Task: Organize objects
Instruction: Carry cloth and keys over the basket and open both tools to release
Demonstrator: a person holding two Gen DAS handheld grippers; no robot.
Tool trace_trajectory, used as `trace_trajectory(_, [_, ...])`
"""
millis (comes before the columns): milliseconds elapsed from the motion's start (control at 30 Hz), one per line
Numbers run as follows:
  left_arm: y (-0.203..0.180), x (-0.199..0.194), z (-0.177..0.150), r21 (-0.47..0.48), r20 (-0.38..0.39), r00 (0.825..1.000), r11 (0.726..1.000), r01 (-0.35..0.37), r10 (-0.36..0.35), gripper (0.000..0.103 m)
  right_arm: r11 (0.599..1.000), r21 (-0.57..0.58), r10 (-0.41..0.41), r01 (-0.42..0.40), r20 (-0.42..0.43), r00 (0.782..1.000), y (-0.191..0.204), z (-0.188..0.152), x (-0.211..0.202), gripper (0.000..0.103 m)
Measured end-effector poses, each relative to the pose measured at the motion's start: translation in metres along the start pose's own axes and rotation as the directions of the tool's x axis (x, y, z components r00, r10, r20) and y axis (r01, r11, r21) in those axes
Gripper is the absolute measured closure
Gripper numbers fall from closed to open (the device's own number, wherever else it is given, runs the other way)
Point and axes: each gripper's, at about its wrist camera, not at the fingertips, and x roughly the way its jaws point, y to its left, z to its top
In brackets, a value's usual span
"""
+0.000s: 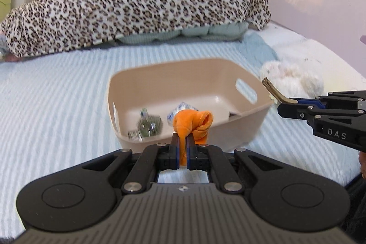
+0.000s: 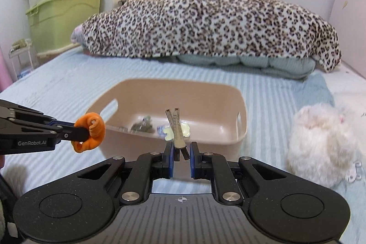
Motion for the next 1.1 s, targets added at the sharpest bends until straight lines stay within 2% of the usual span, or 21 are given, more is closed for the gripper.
trace_trajectory(267, [0.007, 0.031, 0.031, -0.020, 0.023, 0.998, 0.998, -0.066, 0.066, 0.097, 0.999, 0.015, -0.029, 0.029, 0.043, 0.999, -0.007, 0.035, 0.025, 0.091])
trace_trajectory(500, [0.019, 0.081, 0.044, -0.076, -0.074, 0.989, 0.988, -0.136, 0.130, 0.097, 0.998, 0.020, -0.067, 0.067, 0.028, 0.997, -0.014, 0.056, 0.060, 0.091])
trace_trajectory(700, [0.025, 0.123, 0.043, -0.050, -0.166, 0.964, 0.975, -0.216, 0.206, 0.097, 0.995, -0.030, -0.094, 0.092, -0.054, 0.994, -0.015, 0.062, 0.094, 0.091])
trace_trajectory(933, [0.027, 0.141, 0.033, -0.034, -0.249, 0.945, 0.973, -0.228, 0.213, 0.096, 0.993, -0.069, -0.110, 0.100, -0.155, 0.982, -0.012, 0.050, 0.127, 0.091])
trace_trajectory(1033, [0.027, 0.138, 0.031, -0.041, -0.258, 0.943, 0.972, -0.230, 0.211, 0.090, 0.995, -0.046, -0.095, 0.088, -0.182, 0.979, -0.014, 0.047, 0.130, 0.090])
trace_trajectory(1067, [0.027, 0.135, 0.032, -0.050, -0.259, 0.943, 0.972, -0.229, 0.208, 0.086, 0.996, -0.037, -0.089, 0.084, -0.191, 0.977, -0.014, 0.047, 0.130, 0.076])
trace_trajectory(1100, [0.026, 0.132, 0.032, -0.059, -0.263, 0.941, 0.970, -0.235, 0.212, 0.073, 0.996, -0.028, -0.083, 0.080, -0.198, 0.977, -0.015, 0.047, 0.129, 0.071])
